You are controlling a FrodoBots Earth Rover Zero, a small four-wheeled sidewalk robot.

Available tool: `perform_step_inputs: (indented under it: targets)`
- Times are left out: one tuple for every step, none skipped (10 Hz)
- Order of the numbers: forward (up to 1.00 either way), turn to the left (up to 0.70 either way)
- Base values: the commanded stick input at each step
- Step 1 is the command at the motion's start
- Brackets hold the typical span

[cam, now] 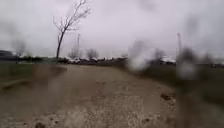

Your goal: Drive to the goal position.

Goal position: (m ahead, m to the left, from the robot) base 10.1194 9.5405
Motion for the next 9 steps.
perform_step_inputs:
  targets:
    - [1.00,0.00]
    - [1.00,0.00]
    - [1.00,0.00]
    - [1.00,0.00]
    - [1.00,0.00]
    - [1.00,0.00]
    - [1.00,0.00]
    - [1.00,0.00]
    - [1.00,0.00]
